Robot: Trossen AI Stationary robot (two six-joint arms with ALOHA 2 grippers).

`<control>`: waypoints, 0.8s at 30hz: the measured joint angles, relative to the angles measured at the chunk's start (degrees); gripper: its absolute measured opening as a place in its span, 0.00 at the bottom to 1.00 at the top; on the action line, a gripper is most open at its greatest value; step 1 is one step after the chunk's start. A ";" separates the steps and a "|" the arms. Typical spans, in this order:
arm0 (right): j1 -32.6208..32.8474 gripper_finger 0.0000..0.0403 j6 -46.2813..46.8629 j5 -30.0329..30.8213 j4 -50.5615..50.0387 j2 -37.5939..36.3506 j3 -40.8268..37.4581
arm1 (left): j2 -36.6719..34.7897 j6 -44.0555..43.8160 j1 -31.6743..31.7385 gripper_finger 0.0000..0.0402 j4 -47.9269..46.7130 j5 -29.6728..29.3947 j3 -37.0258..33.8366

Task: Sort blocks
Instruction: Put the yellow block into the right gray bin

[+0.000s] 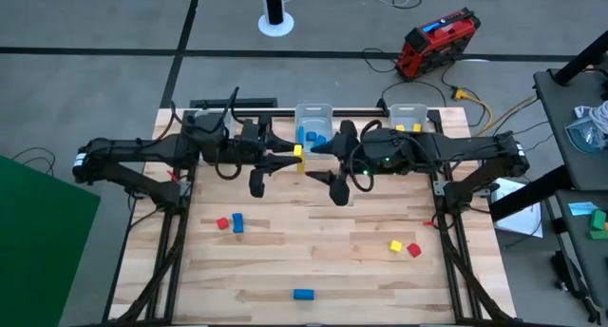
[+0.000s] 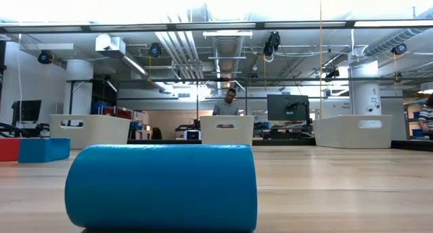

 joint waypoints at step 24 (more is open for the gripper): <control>0.00 0.25 -2.92 -0.52 2.79 0.80 0.00 | 4.35 -0.67 -0.15 0.26 8.54 1.15 -0.02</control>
